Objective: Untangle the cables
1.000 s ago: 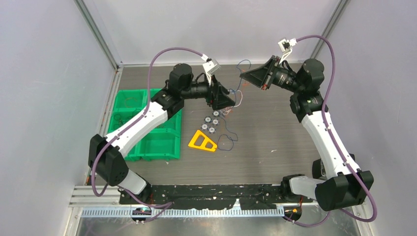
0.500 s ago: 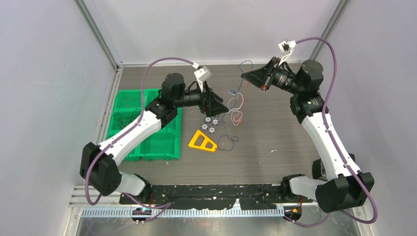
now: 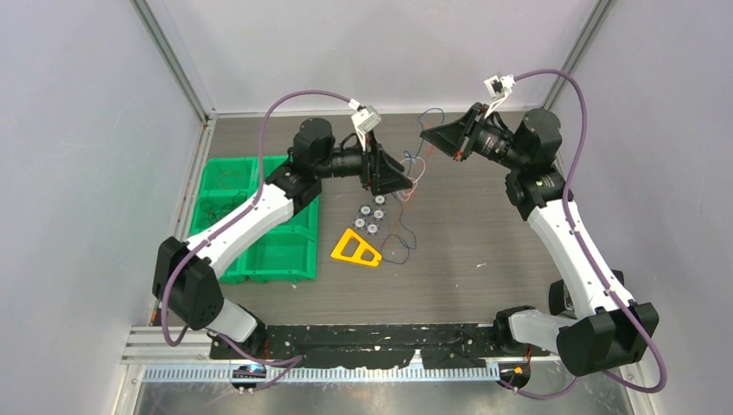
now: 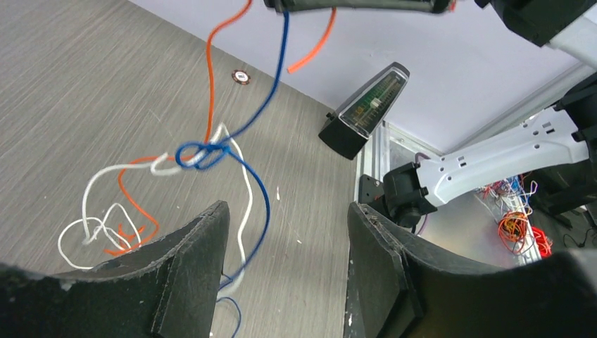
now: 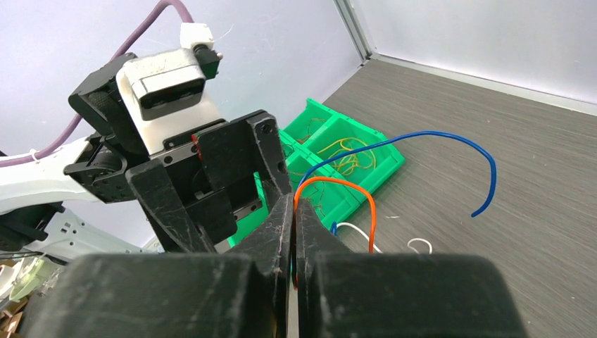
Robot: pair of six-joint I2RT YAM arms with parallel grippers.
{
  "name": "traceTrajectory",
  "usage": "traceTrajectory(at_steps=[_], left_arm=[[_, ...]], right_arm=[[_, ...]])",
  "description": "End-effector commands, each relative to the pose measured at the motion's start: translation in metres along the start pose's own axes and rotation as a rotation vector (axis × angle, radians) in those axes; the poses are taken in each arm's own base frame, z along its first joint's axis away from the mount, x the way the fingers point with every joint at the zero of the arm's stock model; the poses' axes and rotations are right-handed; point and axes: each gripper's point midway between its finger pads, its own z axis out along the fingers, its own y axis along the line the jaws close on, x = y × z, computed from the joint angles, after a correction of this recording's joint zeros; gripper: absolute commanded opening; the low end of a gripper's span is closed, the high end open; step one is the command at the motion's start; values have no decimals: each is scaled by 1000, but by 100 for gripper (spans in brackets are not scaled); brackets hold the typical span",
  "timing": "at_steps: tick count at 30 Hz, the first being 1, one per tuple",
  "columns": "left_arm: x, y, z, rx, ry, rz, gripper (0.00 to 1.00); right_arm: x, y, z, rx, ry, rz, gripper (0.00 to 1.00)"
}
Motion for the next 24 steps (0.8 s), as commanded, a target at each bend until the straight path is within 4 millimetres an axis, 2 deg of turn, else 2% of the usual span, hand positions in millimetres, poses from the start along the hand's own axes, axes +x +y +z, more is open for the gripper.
traceTrajectory(at_steps=[1, 5, 7, 8, 11, 15, 19, 21, 24], left_arm=[[-28, -3, 15, 22, -55, 14, 63], [-27, 3, 30, 26, -36, 1, 56], [-24, 3, 34, 25, -12, -9, 45], [-24, 3, 35, 23, -8, -13, 37], [-26, -4, 31, 43, -3, 5, 2], [-40, -29, 15, 128, -20, 65, 0], [-72, -47, -6, 221, -88, 17, 0], [-86, -41, -16, 222, -116, -23, 0], [-99, -30, -29, 197, -147, -71, 0]], right_arm=[[-9, 14, -2, -17, -45, -56, 5], [-6, 14, 0, -19, -37, -52, 5], [-6, 14, 0, -18, -37, -54, 5], [-7, 14, 0, -17, -37, -57, 5], [-6, 11, 0, -9, -29, -69, 5], [3, -2, -1, 20, -2, -89, 5], [30, -33, -2, 52, 97, -99, 9], [47, -51, -6, 74, 152, -96, 13], [64, -73, -16, 103, 206, -121, 11]])
